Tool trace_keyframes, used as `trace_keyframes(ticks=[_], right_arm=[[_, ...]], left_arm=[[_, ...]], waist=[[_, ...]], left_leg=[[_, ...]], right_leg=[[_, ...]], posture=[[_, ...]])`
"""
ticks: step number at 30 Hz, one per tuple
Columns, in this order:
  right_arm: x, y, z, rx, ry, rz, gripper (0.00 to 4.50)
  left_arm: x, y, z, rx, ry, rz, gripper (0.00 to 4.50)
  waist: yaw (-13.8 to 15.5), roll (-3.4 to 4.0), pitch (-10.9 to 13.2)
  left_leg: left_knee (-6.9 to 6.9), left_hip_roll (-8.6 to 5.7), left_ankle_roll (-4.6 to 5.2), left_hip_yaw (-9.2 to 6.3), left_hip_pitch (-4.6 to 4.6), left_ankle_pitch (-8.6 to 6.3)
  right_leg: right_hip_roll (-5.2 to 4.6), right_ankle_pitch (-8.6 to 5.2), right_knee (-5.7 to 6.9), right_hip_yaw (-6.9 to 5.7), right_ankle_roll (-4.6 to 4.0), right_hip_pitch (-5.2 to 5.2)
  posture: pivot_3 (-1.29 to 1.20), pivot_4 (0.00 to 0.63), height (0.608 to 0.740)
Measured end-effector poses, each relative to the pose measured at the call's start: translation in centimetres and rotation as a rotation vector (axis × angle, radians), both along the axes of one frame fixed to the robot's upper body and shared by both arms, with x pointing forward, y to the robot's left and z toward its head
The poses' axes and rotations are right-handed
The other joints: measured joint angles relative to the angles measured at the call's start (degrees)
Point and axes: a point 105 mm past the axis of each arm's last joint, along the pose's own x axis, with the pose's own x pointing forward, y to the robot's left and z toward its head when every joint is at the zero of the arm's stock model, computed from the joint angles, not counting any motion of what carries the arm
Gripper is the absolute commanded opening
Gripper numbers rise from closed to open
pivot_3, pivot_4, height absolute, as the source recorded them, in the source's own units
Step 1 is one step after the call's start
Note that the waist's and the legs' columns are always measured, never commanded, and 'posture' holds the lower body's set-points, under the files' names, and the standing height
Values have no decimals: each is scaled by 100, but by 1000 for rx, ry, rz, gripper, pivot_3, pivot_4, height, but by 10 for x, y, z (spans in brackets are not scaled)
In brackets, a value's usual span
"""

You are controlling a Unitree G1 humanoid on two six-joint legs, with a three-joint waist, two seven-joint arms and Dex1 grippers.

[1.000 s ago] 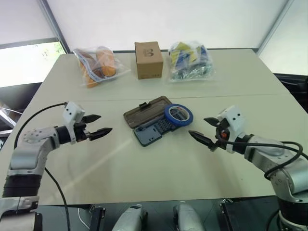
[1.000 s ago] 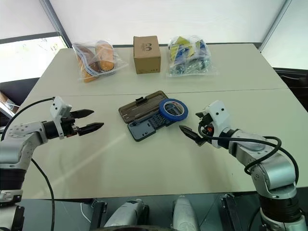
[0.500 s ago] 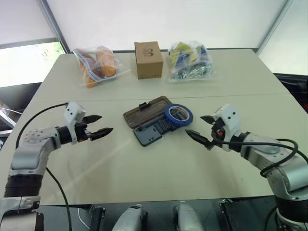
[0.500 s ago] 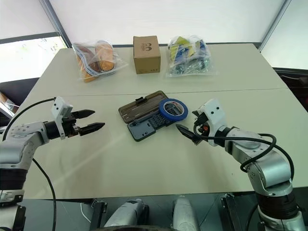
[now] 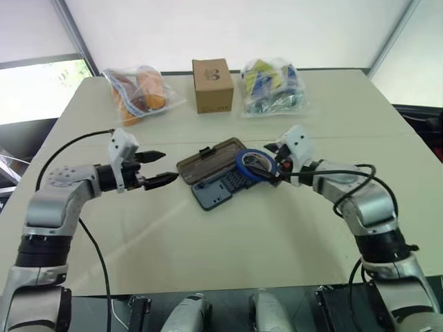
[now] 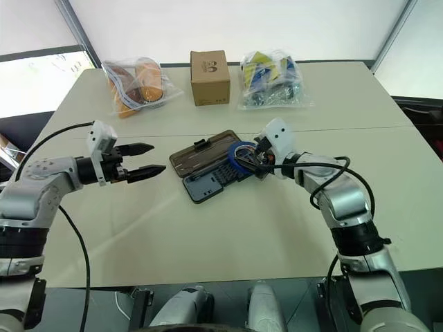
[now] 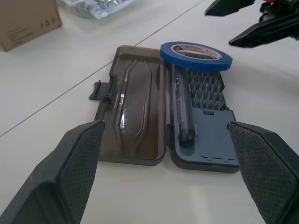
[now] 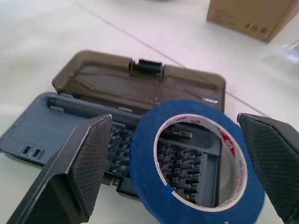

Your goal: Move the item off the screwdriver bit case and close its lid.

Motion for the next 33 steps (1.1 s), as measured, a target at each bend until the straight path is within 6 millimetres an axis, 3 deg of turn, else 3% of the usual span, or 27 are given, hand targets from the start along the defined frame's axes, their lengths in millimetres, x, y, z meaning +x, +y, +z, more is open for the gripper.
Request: trace_keyframes(ticks=[9, 15, 18, 22, 24, 25, 33], right_arm=[[-9, 13, -18, -27, 89, 150, 4415], [2, 5, -34, -32, 147, 131, 4415], [8, 3, -35, -42, 140, 134, 3592], [18, 0, -35, -58, 118, 113, 1493], [20, -1, -35, -62, 111, 109, 697], [20, -1, -34, -65, 109, 111, 496], [18, -1, -33, -83, 88, 108, 494]], left_arm=[[-12, 2, -19, 14, 35, 33, 4363], [-13, 3, -21, 36, 7, 53, 4363], [-13, 3, -21, 37, 1, 58, 4500], [-12, 2, -20, 34, -12, 61, 4500], [-12, 2, -20, 34, -14, 62, 4500], [-12, 2, -20, 34, -15, 64, 4500], [-11, 3, -20, 38, -22, 72, 4500]], waist=[[16, 2, 2], [16, 4, 3], [1, 3, 2], [-4, 3, 2], [-5, 3, 2], [-5, 3, 2], [1, 4, 2]], left_leg=[[4, 0, 0, -2, -1, 0], [3, 0, 0, -1, 0, 0], [4, 0, 0, 0, 1, 0], [4, 1, -1, 0, 3, 0], [4, 0, 0, 0, 2, 0], [4, 0, 0, 0, 2, 0], [4, 0, 0, 0, 1, 0]], right_leg=[[1, 0, 0, 0, 0, 1], [0, 0, 0, 0, 0, 1], [0, 0, 0, 0, 0, 3], [1, 0, 1, -1, 0, 3], [1, 0, 2, -1, 0, 3], [0, 0, 2, -1, 0, 3], [0, 0, 2, -1, 0, 1]], posture=[[0, 150, 740], [0, 150, 740], [0, 150, 740], [0, 150, 740], [0, 150, 740], [0, 150, 740], [0, 150, 740]])
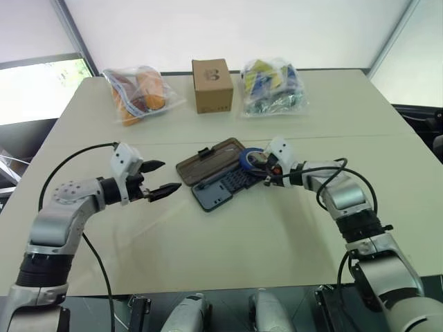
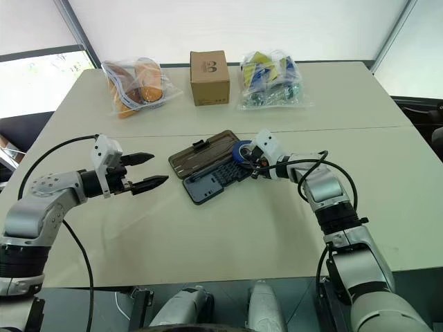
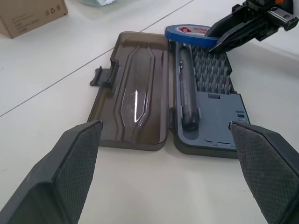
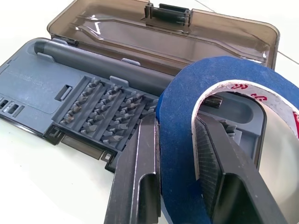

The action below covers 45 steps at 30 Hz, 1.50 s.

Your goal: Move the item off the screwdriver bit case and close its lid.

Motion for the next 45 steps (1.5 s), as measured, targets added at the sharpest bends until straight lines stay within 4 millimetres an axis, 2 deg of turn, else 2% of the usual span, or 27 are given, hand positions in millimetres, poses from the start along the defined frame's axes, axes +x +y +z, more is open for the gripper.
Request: trace_keyframes(ticks=[3, 5, 9, 12, 14, 16, 18, 21, 22, 23, 25, 27, 29, 36, 39, 41, 43, 45], right_arm=[[-2, -3, 11, -4, -37, -10, 494], [1, -11, 27, -5, -88, -40, 494], [11, -46, 68, -14, -214, -177, 494], [18, -76, 79, -75, -258, -307, 494], [26, -114, 68, -188, -241, -467, 494], [29, -165, 44, -303, -176, -670, 494], [24, -205, 19, -351, -93, -825, 494], [22, -229, 4, -394, -69, -911, 494], [24, -232, 4, -392, -79, -922, 1293], [26, -233, 7, -390, -91, -929, 1546], [29, -234, 11, -383, -114, -923, 2345], [30, -233, 10, -387, -122, -906, 3478], [30, -233, 10, -390, -130, -902, 4394], [32, -233, 15, -421, -166, -916, 4465], [27, -230, 23, -434, -198, -910, 4465], [13, -231, 35, -441, -210, -902, 4465], [-1, -233, 55, -417, -226, -919, 4465], [-12, -219, 85, -328, -262, -900, 4465]], left_arm=[[0, 0, 0, 1, -1, 0, 4500], [0, -1, 0, -3, 0, -6, 4500], [-1, -14, 3, -16, 0, -63, 4500], [-1, -30, 10, -27, -18, -129, 4500], [-2, -40, 14, -31, -28, -169, 4500], [-2, -45, 12, -41, -22, -188, 4500], [-2, -48, 9, -47, -11, -193, 4500], [-1, -50, 6, -59, 9, -193, 4500], [-1, -50, 5, -60, 12, -191, 4500], [-1, -50, 5, -61, 14, -192, 4500], [-1, -50, 5, -62, 15, -193, 4500], [-1, -50, 5, -61, 16, -194, 4500], [-1, -50, 4, -61, 16, -192, 4500], [5, -46, -1, -74, 37, -148, 4500], [13, -42, -1, -83, 35, -113, 4500], [22, -32, 1, -66, 15, -68, 4500], [33, -19, 3, -39, -10, -12, 4500], [48, -8, 3, 6, -43, 49, 4500]], waist=[[-1, 9, 5], [7, 10, 6], [35, 9, 6], [33, 8, 6], [33, 8, 6], [37, 8, 6], [14, 13, 9], [-65, 32, 20], [-109, 38, 24], [-142, 40, 25], [-170, 40, 25], [-160, 40, 25], [-153, 40, 25], [-140, 39, 25], [-122, 39, 25], [-88, 42, 26], [-71, 43, 26], [-26, 43, 26]], left_leg=[[2, 0, 0, 1, -6, 0], [2, -1, 0, 1, -7, 0], [5, -3, 0, 0, -9, 0], [5, -3, 0, 1, -9, 0], [4, -3, 0, 3, -9, 0], [4, -4, 0, 3, -8, 0], [0, -3, 0, 9, -9, 0], [-8, 6, 0, 36, -6, 0], [-8, 8, 0, 36, -6, 0], [-9, 10, -1, 36, -6, 0], [-11, 14, -1, 37, -4, 0], [-10, 14, -1, 35, -4, 0], [-5, 12, -1, 35, -4, 0], [-2, 12, -1, 34, -3, 0], [1, 11, -1, 32, -6, 0], [2, 8, -1, 29, -13, 0], [4, 7, -1, 30, -17, 0], [9, 9, -1, 38, -16, 0]], right_leg=[[-1, 0, 3, 0, 0, -7], [-1, 0, 4, 0, 0, -7], [-3, 0, 3, 0, 0, -6], [-3, 0, 3, 0, 0, -6], [-4, 0, 3, 1, 0, -5], [-4, 0, 4, 2, 0, -6], [-5, 0, 2, 4, 0, -10], [-4, 0, 2, 9, 0, -18], [-4, 0, 3, 9, 0, -18], [-3, 0, 3, 9, 0, -20], [0, 0, 4, 9, 0, -20], [1, 0, 5, 8, 0, -19], [0, 0, 5, 8, 0, -16], [1, 0, 5, 7, 0, -14], [0, 0, 14, 7, 0, -19], [-1, 0, 18, 6, 0, -27], [-2, 0, 19, 6, 1, -31], [-1, 0, 18, 3, 1, -30]], posture=[[0, 150, 740], [0, 150, 740], [0, 150, 740], [0, 150, 740], [0, 150, 740], [0, 150, 740], [0, 150, 740], [0, 150, 740], [0, 150, 740], [0, 150, 740], [0, 150, 740], [0, 150, 740], [0, 150, 740], [0, 150, 740], [0, 150, 740], [0, 150, 740], [0, 150, 740], [0, 150, 740]])
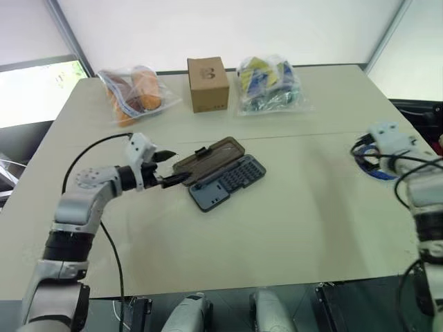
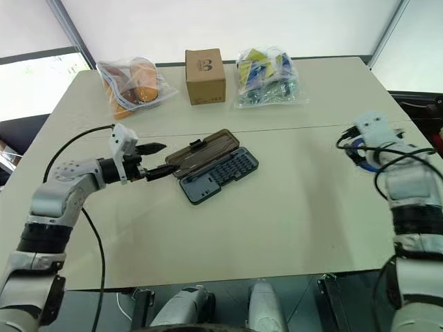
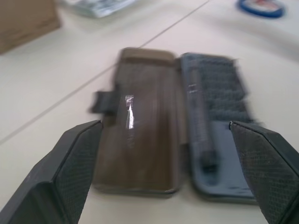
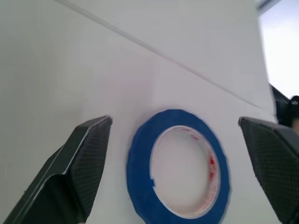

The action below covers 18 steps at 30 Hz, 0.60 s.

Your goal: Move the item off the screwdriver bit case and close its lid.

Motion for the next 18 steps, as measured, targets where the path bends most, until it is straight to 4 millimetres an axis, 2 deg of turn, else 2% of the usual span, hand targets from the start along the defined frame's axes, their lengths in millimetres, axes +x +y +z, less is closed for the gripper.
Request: trace_keyframes(ticks=[2, 4, 6, 8, 9, 11, 13, 18], right_arm=[[-7, 31, 22, 73, -47, 103, 4465], [-11, 83, 29, 174, -60, 283, 4465], [-17, 142, 16, 265, -6, 479, 4465], [-22, 179, -1, 327, 63, 574, 4465], [-23, 186, -7, 330, 86, 584, 4465], [-24, 185, -14, 325, 104, 555, 4465], [-24, 180, -18, 329, 114, 517, 4465], [-31, 186, -18, 330, 102, 511, 4465]], left_arm=[[19, 5, -2, 41, -20, 51, 4500], [43, 7, -5, 52, -16, 106, 4500], [60, -5, -6, 37, -8, 117, 4500], [72, -17, -10, 41, 6, 118, 4500], [75, -19, -14, 62, 10, 124, 4500], [79, -16, -24, 110, 32, 163, 4500], [83, -14, -24, 132, 25, 192, 4500], [84, -15, -24, 209, 13, 171, 4500]], waist=[[34, -2, -1], [55, -15, -6], [64, -30, -5], [92, -31, -5], [90, -31, -5], [58, -31, -5], [32, -33, -7], [27, -33, -7]], left_leg=[[4, 3, -1, -2, 5, 1], [5, 5, -2, -3, 10, 1], [7, 2, -2, -4, 4, 1], [17, -16, 2, -22, -26, -1], [32, -23, 7, -26, -51, -4], [90, -33, 21, -31, -99, -12], [90, -44, 30, -30, -104, -16], [88, -48, 31, -30, -103, -17]], right_leg=[[1, 0, 1, -1, 0, 7], [1, 0, 0, -4, 0, 15], [-4, 0, 1, -6, 1, 13], [-12, 1, 14, -7, 1, -5], [-16, 1, 24, -9, 1, -25], [-19, 2, 40, -14, 1, -63], [-35, 2, 56, -16, 1, -70], [-37, 2, 58, -17, 1, -68]], posture=[[0, 150, 740], [0, 150, 740], [0, 150, 740], [0, 150, 740], [0, 150, 740], [0, 150, 740], [0, 150, 740], [0, 150, 740]])
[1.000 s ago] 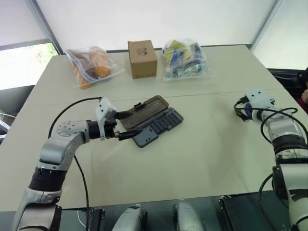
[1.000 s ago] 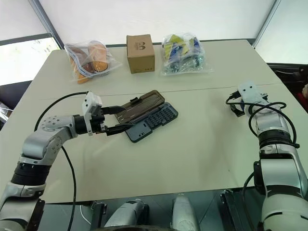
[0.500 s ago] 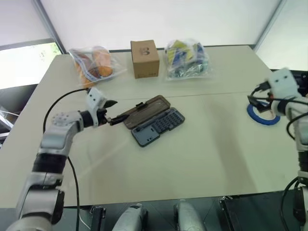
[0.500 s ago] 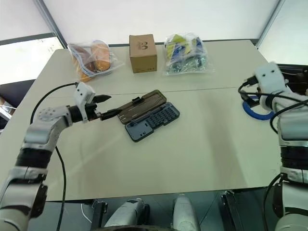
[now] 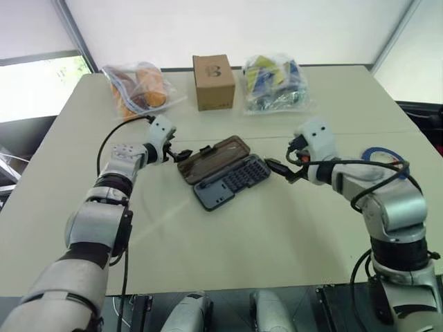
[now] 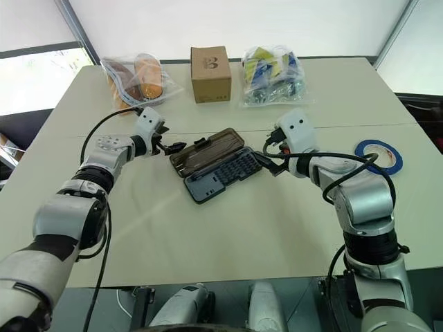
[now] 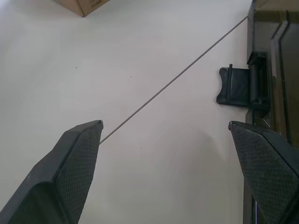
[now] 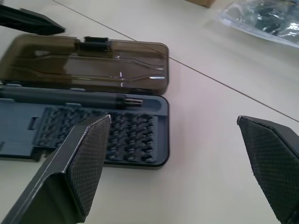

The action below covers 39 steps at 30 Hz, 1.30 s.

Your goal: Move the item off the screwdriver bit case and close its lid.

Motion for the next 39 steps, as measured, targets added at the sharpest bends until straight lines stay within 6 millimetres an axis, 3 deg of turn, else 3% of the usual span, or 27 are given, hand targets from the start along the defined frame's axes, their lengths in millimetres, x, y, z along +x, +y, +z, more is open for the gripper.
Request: trace_keyframes(ticks=[5, 12, 20, 26, 29, 36, 39], right_arm=[[-6, 6, -7, 18, 20, -12, 4465], [-6, 6, -10, 26, 28, -44, 4465], [-4, 7, -11, 27, 18, -47, 4465], [-3, 8, -11, 26, 18, -39, 4465], [-3, 9, -11, 27, 16, -37, 4500], [-2, 5, -11, 14, 14, -46, 4500], [-2, 3, -10, 8, 12, -49, 4500]], left_arm=[[-3, -6, 0, 47, 8, -70, 4500], [-10, -28, -8, -73, 75, -139, 4500], [-15, -32, -10, -36, 78, -212, 4500], [-18, -23, -19, 16, 116, -196, 4500], [-19, -23, -22, -6, 159, -193, 3623], [-23, -17, -26, -56, 217, -177, 237], [-22, -14, -26, -52, 211, -168, 36]], waist=[[25, -3, -5], [8, -4, -4], [-16, -4, -4], [-9, -7, -6], [-13, -8, -8], [-23, -13, -17], [-16, -16, -23]], left_leg=[[4, -5, 0, -2, 5, 0], [11, -26, 2, -18, 0, 0], [8, -25, 2, -18, 0, 0], [10, -26, 2, -18, 6, 0], [10, -26, 2, -17, 20, 0], [11, -22, -1, -5, 30, 2], [10, -23, 0, -6, 30, 2]], right_leg=[[-2, 0, 10, 1, 0, 4], [-21, 0, 60, 0, 0, -7], [-23, 0, 65, 0, 0, -10], [-23, 0, 66, -1, 0, -7], [-23, 0, 66, -1, 0, 0], [-21, -1, 67, 2, 1, 4], [-22, -1, 67, 3, 1, 4]], posture=[[0, 150, 740], [0, 150, 740], [0, 150, 740], [0, 150, 740], [0, 150, 740], [0, 150, 740], [0, 150, 740]])
